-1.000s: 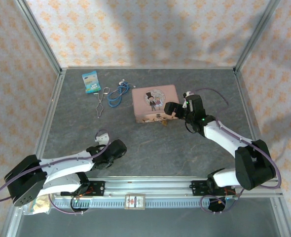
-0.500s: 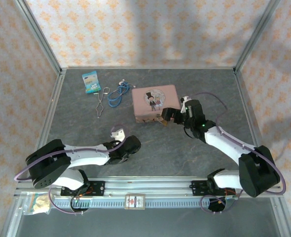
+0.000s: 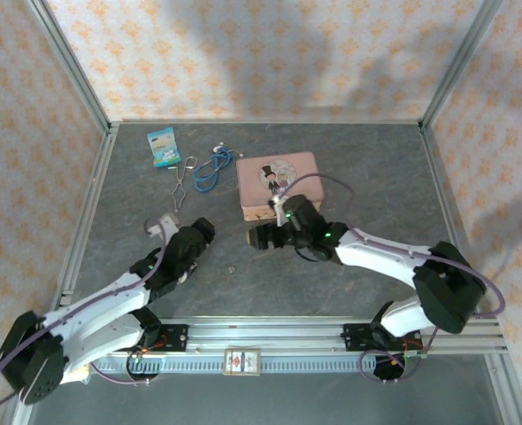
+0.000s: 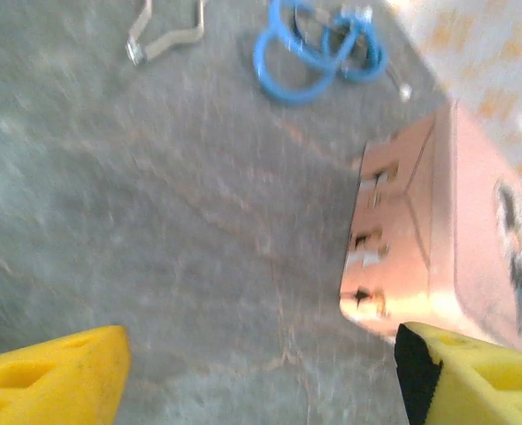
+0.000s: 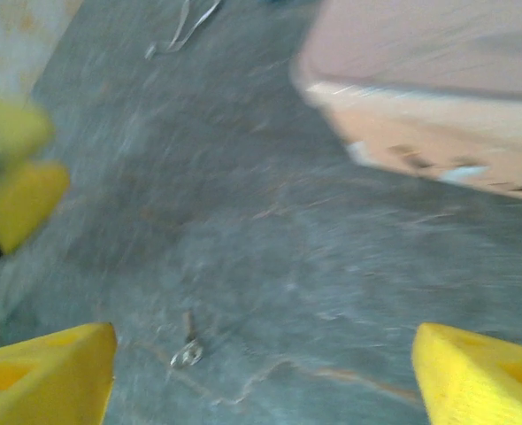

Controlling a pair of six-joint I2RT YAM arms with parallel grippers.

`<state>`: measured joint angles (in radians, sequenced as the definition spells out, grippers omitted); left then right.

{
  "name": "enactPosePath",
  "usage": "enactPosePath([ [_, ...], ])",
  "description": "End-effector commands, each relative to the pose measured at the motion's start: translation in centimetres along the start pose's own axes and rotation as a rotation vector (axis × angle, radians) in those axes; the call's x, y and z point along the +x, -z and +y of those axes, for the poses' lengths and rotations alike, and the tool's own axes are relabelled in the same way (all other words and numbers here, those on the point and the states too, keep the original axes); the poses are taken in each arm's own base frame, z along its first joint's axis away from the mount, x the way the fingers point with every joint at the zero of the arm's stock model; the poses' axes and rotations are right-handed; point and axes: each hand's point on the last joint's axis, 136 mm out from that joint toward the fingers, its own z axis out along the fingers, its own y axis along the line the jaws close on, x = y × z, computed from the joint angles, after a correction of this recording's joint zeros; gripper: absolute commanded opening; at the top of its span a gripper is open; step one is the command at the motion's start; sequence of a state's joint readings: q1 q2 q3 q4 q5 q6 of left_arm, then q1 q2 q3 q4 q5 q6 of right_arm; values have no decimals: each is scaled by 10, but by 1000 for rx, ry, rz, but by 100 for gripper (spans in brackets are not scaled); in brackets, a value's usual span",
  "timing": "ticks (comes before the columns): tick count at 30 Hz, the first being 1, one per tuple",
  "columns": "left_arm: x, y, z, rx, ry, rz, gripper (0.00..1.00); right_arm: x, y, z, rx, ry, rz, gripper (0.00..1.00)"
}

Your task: Unlock the padlock with the key

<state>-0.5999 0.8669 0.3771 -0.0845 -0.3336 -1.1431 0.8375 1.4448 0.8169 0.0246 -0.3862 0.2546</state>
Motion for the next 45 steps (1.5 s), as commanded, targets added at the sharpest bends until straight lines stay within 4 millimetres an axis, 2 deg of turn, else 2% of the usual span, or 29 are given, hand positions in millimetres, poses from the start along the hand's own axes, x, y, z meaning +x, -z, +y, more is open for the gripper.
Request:
enactPosePath([
  [1, -28, 3, 25, -45, -22, -105, 79, 23, -21, 36, -43, 104, 108, 75],
  [5, -43, 0, 35, 16, 82, -131, 79, 52, -52, 52, -21, 167, 217, 60],
  [11, -63, 0, 43, 37, 129, -179, 79, 74, -81, 46, 115, 204, 303, 47],
  [14, -64, -2, 44, 44, 135, -170, 79, 80, -91, 39, 164, 181, 322, 42],
  [18, -57, -8, 47, 52, 143, -139, 79, 83, -97, 31, 214, 154, 339, 38],
  [23, -56, -10, 47, 66, 165, -136, 79, 91, -94, 24, 245, 119, 355, 33],
  [27, -59, -10, 43, 78, 164, -144, 79, 97, -93, 19, 253, 105, 366, 19],
  [30, -57, -10, 38, 100, 169, -125, 79, 89, -91, 22, 248, 116, 334, 2],
  [31, -55, -11, 36, 108, 175, -112, 79, 83, -89, 24, 249, 125, 310, 0],
  [35, -43, -13, 27, 170, 219, -47, 78, 52, -77, 26, 221, 129, 217, 0],
  [40, -18, -15, 14, 285, 348, 71, 77, 11, -58, 28, 103, 84, 126, 0],
  [45, -7, -7, -10, 353, 385, 92, 77, -14, -48, 23, 68, 53, 81, 0],
])
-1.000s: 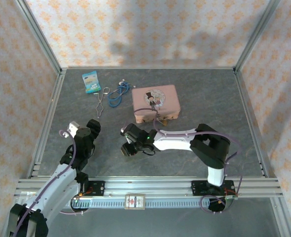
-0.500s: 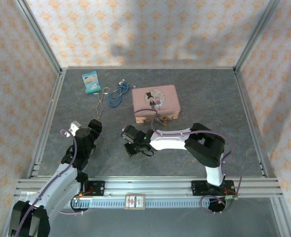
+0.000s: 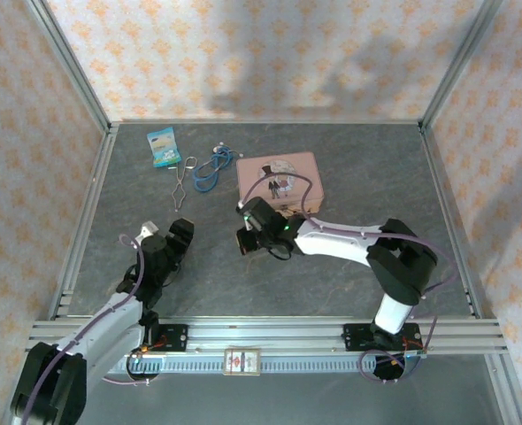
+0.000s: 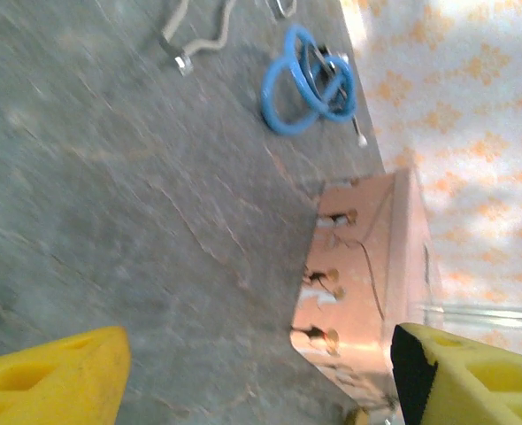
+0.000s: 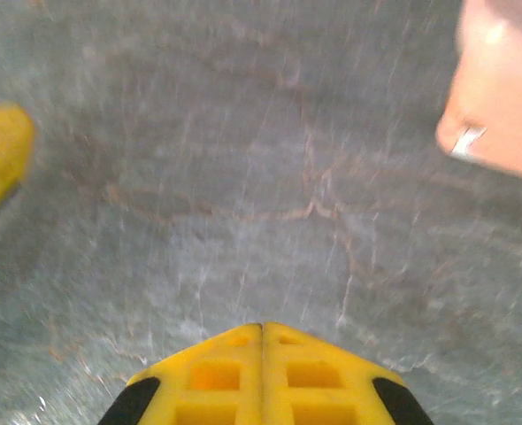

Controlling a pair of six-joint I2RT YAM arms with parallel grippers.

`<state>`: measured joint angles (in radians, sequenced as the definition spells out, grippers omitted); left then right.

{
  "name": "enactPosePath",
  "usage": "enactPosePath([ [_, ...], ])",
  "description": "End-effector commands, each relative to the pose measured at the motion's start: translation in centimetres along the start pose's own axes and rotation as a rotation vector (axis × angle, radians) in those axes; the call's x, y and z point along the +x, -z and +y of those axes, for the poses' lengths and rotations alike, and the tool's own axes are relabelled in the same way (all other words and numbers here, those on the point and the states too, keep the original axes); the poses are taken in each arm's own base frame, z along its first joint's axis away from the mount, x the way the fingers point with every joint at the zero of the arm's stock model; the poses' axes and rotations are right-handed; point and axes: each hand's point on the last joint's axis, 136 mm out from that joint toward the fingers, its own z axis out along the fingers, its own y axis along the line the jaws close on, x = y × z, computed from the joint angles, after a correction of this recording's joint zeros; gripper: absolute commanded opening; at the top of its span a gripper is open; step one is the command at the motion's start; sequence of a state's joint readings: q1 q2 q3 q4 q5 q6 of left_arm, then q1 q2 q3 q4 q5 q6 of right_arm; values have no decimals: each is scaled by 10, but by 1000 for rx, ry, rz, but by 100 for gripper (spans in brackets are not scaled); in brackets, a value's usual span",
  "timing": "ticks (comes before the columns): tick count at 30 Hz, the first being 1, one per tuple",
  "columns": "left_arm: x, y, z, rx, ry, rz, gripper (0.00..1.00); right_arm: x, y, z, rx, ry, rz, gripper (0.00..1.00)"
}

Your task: Unlock the padlock with the key

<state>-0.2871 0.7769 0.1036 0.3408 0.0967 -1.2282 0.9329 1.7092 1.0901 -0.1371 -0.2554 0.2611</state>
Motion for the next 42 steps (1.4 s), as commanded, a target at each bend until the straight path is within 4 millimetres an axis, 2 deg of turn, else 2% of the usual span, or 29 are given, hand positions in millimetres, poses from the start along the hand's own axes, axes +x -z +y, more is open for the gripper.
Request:
enactPosePath([
  [1, 11, 3, -37, 148, 89, 15, 77, -15, 10, 10, -71, 5, -40, 0],
  [9, 33, -5, -62, 257, 351, 81, 81, -44, 26, 27, -157, -54, -121, 0],
  [15, 51, -15, -75, 294, 582, 196, 83, -56, 31, 36, -207, -78, -172, 0],
  [20, 62, -20, -88, 328, 672, 274, 83, -64, 35, 47, -269, -85, -204, 0],
  [30, 69, -18, -122, 453, 770, 375, 82, -61, 28, 54, -325, -85, -193, 0],
  [37, 66, -16, -120, 455, 775, 362, 78, -52, 22, 46, -296, -89, -180, 0],
  [42, 64, -16, -115, 438, 768, 341, 70, -50, 24, 41, -273, -84, -183, 0],
])
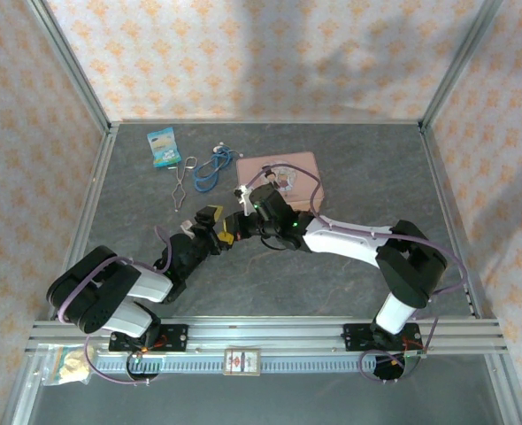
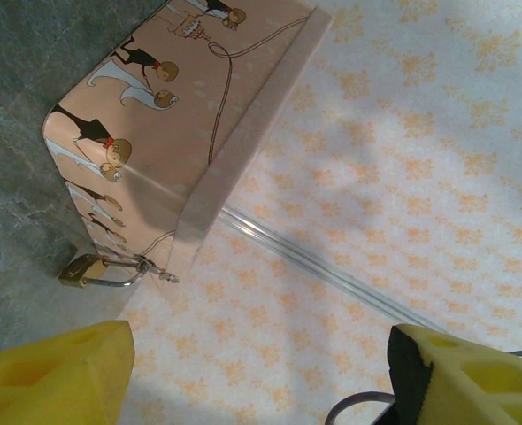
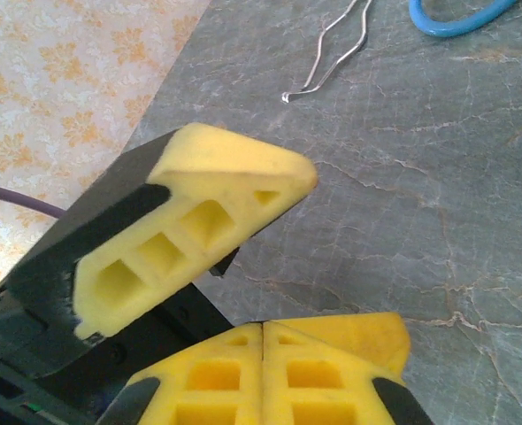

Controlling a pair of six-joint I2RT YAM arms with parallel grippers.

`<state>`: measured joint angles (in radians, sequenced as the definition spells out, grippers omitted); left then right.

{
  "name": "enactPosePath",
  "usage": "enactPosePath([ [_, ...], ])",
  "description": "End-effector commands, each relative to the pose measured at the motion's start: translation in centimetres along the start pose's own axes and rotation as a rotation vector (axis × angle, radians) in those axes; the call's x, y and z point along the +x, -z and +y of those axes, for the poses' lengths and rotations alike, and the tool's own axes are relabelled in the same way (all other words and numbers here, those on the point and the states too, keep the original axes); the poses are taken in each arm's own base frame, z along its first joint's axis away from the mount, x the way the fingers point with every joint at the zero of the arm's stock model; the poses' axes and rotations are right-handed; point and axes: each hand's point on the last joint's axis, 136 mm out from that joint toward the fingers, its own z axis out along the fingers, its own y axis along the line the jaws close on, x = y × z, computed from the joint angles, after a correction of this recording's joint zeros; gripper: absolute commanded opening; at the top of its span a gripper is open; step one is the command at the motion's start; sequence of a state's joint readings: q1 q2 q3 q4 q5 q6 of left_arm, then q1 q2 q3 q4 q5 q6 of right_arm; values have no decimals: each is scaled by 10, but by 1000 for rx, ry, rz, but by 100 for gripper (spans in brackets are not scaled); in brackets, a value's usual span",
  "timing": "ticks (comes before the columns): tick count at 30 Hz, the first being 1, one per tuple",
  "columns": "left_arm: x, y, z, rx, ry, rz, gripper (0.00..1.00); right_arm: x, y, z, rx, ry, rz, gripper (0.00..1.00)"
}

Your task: Unlock the padlock with the key

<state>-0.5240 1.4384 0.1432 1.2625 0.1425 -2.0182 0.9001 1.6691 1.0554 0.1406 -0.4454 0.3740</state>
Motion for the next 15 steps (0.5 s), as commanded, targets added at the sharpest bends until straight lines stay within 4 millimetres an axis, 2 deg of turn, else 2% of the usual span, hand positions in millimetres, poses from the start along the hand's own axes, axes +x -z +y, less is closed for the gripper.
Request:
enactPosePath([
  [1, 20, 6, -36, 147, 18, 76, 68, -4, 3, -2, 10, 10, -26, 0],
  [7, 16, 6, -31, 121, -9, 48, 53, -4, 9, 0, 4, 16, -36, 0],
  [12, 13, 7, -30, 108, -29, 27, 34, -7, 13, 2, 6, 21, -49, 0],
  [15, 10, 9, -30, 104, -43, 10, 31, -9, 17, 3, 2, 25, -59, 0],
])
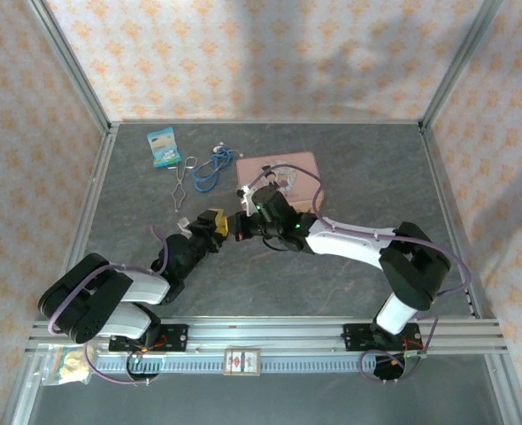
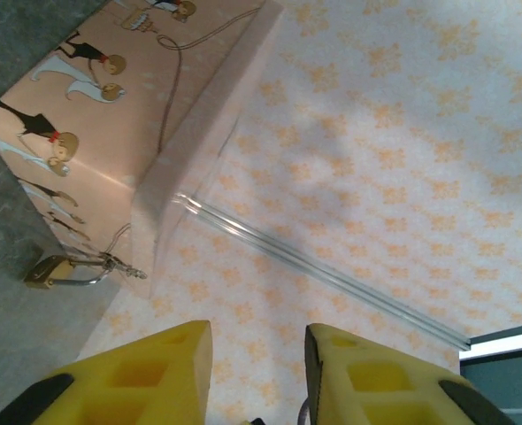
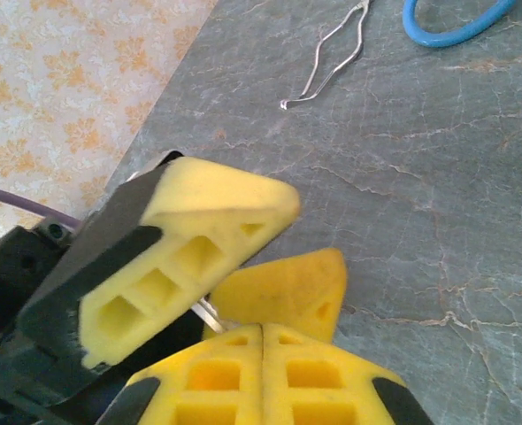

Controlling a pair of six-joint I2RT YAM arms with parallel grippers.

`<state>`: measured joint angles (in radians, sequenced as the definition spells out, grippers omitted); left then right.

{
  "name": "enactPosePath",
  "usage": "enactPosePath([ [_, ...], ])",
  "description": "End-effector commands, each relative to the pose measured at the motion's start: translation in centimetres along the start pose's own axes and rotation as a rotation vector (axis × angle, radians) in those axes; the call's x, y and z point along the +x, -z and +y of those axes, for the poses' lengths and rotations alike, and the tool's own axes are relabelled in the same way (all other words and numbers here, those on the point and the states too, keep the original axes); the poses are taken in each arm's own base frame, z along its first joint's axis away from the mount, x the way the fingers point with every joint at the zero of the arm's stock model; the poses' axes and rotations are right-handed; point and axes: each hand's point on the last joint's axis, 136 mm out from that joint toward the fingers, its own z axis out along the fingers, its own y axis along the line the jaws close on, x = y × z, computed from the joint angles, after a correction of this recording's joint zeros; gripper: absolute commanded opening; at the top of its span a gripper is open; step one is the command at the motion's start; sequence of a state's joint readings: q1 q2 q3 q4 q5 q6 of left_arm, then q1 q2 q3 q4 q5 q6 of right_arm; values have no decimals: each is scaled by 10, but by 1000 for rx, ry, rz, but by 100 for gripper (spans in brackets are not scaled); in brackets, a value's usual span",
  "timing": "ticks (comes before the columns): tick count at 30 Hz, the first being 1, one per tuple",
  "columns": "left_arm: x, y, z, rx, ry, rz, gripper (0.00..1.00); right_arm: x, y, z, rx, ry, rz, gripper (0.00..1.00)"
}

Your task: Unlock the padlock with the key

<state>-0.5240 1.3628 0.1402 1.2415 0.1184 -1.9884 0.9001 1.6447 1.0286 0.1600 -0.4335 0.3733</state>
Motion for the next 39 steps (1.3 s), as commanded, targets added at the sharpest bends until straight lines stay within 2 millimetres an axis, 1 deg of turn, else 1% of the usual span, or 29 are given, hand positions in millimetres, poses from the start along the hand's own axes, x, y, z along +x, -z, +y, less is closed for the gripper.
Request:
enactPosePath([
  [1, 4, 3, -12, 43, -21, 2, 30, -9, 13, 5, -1, 20, -41, 0],
  [8, -1, 6, -12, 30, -55, -31, 26, -12, 17, 7, -2, 25, -55, 0],
  [12, -1, 6, -12, 20, -78, -37, 26, -16, 20, 9, -5, 30, -70, 0],
  [16, 0, 5, -11, 8, -99, -32, 31, -21, 22, 11, -6, 40, -84, 0],
  [21, 1, 4, -10, 4, -105, -28, 30, -22, 20, 13, -14, 42, -86, 0],
  [23, 2, 4, -10, 5, -107, -26, 26, -22, 20, 14, -17, 41, -85, 0],
  [26, 1, 4, -10, 4, -107, -27, 14, -21, 19, 12, -14, 40, -80, 0],
  [31, 3, 3, -10, 4, -112, -19, 0, -21, 18, 12, -11, 39, -81, 0],
  [34, 5, 2, -12, 12, -126, -10, 0, -23, 19, 12, -9, 43, -90, 0],
  [36, 9, 0, -18, 34, -174, 4, 0, -26, 21, 9, 12, 35, -102, 21],
  [38, 13, -3, -26, 49, -281, 12, 0, -32, 29, 5, 34, 25, -136, 45],
  [39, 15, -5, -30, 48, -336, 16, 0, -36, 34, 2, 35, 10, -156, 50],
])
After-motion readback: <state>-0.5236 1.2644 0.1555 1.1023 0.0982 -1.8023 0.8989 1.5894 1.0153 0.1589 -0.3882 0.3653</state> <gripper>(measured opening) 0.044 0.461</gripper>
